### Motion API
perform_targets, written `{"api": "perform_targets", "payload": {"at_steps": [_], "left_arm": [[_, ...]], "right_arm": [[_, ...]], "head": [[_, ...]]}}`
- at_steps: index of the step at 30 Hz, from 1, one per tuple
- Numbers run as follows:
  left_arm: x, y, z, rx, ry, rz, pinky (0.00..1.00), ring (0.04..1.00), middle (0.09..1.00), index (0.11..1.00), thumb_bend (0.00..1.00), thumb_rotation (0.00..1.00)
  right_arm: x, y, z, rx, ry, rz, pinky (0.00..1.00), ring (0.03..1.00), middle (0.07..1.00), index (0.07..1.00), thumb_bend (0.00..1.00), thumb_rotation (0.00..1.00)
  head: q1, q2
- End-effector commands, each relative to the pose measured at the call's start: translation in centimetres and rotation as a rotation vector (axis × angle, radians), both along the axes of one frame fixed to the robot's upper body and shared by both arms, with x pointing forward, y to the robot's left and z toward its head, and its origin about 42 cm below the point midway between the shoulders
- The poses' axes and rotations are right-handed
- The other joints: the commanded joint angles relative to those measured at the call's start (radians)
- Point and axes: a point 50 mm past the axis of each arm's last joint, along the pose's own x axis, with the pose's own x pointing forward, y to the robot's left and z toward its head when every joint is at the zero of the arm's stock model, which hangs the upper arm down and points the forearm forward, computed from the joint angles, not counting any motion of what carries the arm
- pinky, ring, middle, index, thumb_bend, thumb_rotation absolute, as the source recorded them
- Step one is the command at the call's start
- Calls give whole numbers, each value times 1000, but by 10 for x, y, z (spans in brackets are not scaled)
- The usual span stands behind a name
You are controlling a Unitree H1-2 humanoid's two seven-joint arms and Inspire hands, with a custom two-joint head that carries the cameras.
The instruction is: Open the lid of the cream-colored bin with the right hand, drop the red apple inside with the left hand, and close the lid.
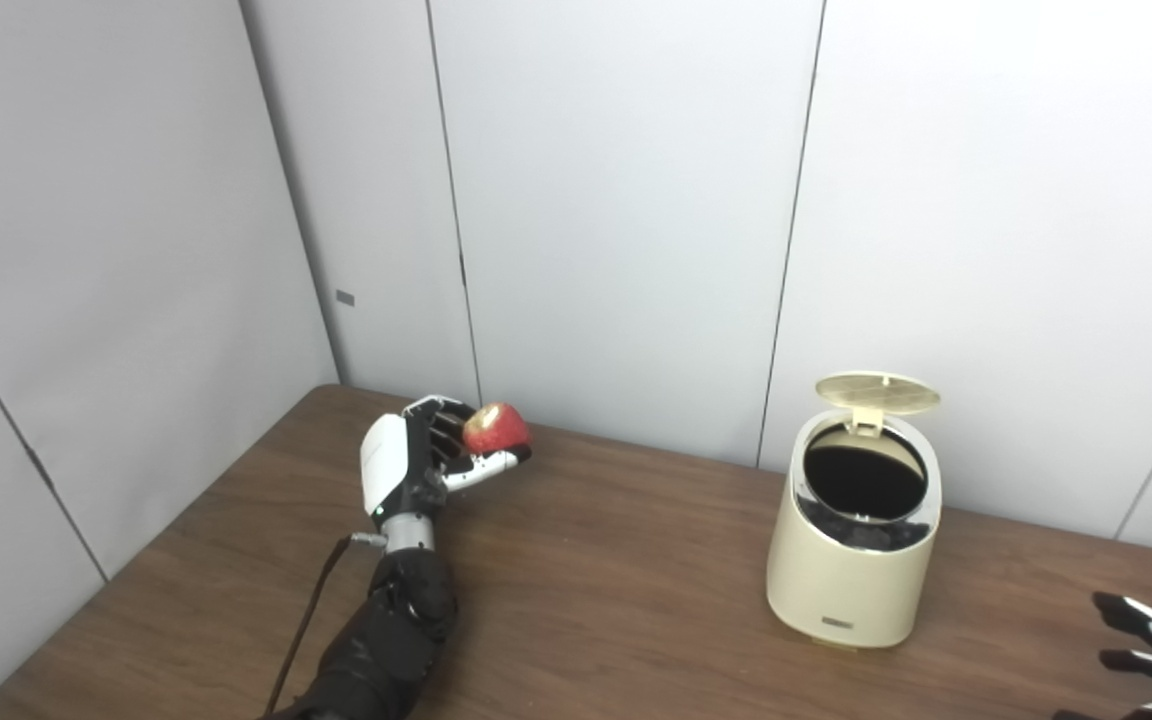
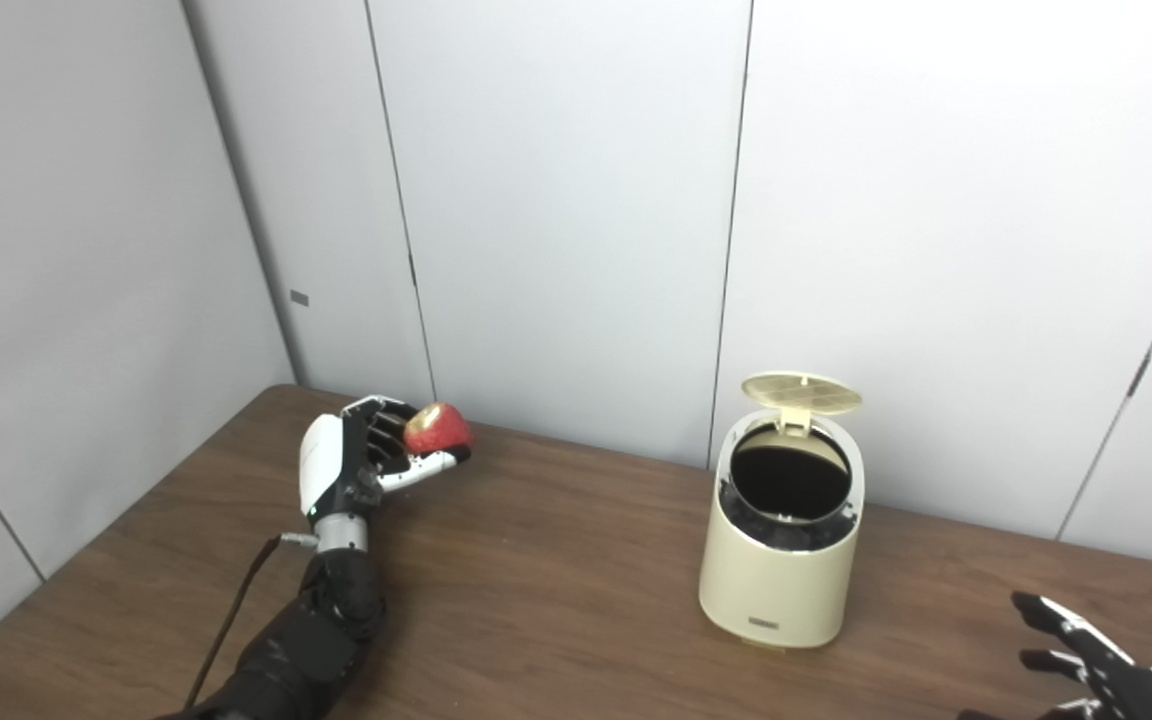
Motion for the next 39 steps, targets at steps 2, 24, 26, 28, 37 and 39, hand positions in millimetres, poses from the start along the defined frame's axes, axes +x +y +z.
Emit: {"api": "perform_targets", "payload": {"at_steps": [2,24,26,28,37,39], "left_arm": [[5,-4,25,28,-122,-79,338,394,448,501,524,0],[-30,-65,141,193,-202,-441,301,395,470,486,526,0],[-32,-74,144,187,-191,-493,281,377,464,490,526,0],[-33,-81,147,190,-190,-531,281,381,466,488,526,0],[-32,-116,153,202,-219,-638,303,403,490,476,525,0],[-32,-123,154,180,-221,-653,300,404,489,477,525,0]], "right_arm": [[9,4,21,-39,-86,0,565,832,902,891,832,364],[30,37,18,-43,-169,67,696,836,902,900,760,247],[31,38,17,-45,-172,65,698,836,903,899,771,255],[33,39,17,-48,-175,64,701,835,900,900,775,255],[34,43,18,-56,-182,51,733,838,899,901,762,229],[35,43,18,-63,-184,49,725,833,897,900,763,234]], "head": [[-37,2],[-225,2],[-229,2],[-239,1],[-266,-1],[-272,-4]]}}
